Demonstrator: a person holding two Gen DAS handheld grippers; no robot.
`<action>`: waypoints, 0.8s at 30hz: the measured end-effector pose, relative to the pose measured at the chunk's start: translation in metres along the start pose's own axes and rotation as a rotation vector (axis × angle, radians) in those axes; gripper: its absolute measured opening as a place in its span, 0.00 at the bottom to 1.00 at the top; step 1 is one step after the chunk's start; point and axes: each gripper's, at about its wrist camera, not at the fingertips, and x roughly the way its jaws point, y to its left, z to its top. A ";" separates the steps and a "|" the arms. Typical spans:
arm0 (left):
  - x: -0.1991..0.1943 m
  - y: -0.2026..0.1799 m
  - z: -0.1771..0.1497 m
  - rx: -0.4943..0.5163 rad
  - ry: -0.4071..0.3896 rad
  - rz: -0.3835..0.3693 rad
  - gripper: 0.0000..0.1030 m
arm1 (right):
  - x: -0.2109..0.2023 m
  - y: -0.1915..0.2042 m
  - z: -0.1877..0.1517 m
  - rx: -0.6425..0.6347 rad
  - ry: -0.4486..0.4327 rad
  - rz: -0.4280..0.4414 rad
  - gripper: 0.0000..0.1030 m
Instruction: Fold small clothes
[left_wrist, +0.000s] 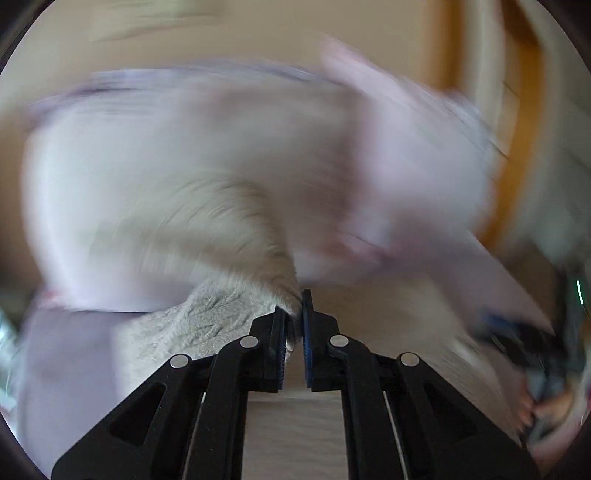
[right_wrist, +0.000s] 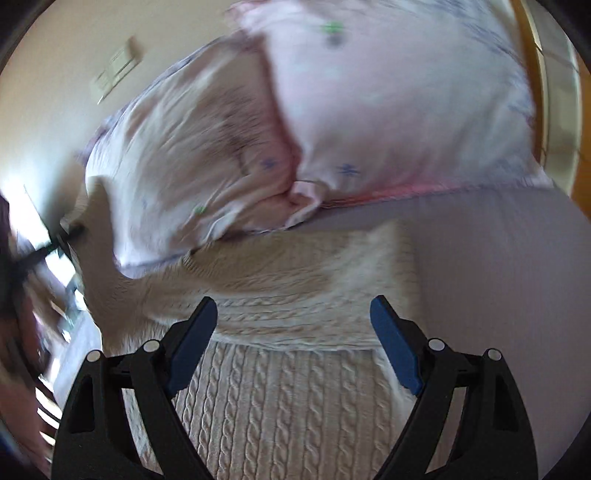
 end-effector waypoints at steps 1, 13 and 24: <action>0.021 -0.028 -0.009 0.064 0.047 -0.024 0.07 | 0.000 -0.008 0.000 0.026 0.005 0.005 0.82; -0.028 0.032 -0.088 -0.038 0.101 0.119 0.14 | 0.041 -0.065 0.010 0.268 0.124 -0.031 0.49; -0.071 0.094 -0.134 -0.198 0.123 0.216 0.40 | 0.049 -0.052 0.024 0.346 0.160 -0.049 0.57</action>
